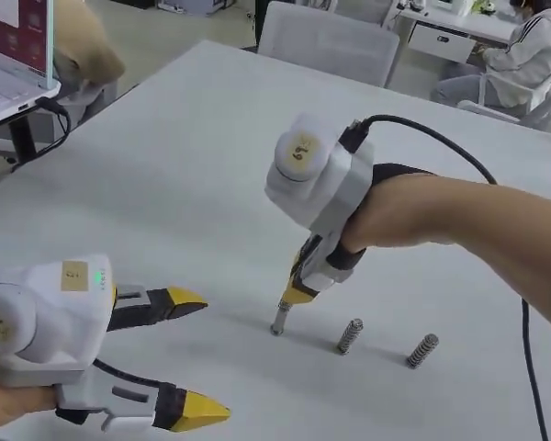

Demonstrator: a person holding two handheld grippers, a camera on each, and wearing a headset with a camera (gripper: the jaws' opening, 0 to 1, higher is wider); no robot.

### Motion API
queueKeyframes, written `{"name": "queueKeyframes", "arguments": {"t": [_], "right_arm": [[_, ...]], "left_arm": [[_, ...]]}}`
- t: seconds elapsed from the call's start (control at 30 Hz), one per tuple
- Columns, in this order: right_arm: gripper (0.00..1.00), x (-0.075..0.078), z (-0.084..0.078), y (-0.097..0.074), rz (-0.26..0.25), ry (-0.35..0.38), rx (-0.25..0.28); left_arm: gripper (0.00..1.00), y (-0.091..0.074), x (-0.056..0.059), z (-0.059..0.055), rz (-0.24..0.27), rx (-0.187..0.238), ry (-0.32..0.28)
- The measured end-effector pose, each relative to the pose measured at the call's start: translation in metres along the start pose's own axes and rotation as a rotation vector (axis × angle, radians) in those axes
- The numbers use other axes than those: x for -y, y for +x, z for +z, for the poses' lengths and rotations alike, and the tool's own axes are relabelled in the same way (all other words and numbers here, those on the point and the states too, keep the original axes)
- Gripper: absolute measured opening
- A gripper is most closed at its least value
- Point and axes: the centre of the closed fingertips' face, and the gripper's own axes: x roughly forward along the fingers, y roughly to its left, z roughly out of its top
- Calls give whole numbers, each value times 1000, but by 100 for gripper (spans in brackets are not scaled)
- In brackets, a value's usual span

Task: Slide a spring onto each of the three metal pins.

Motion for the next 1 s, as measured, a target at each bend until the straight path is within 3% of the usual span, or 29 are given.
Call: {"name": "queueKeyframes", "arguments": {"t": [1.0], "right_arm": [[8, -1, -3, 37, 21, 9, -9]], "left_arm": [[63, 1, -2, -2, -2, -15, -1]]}}
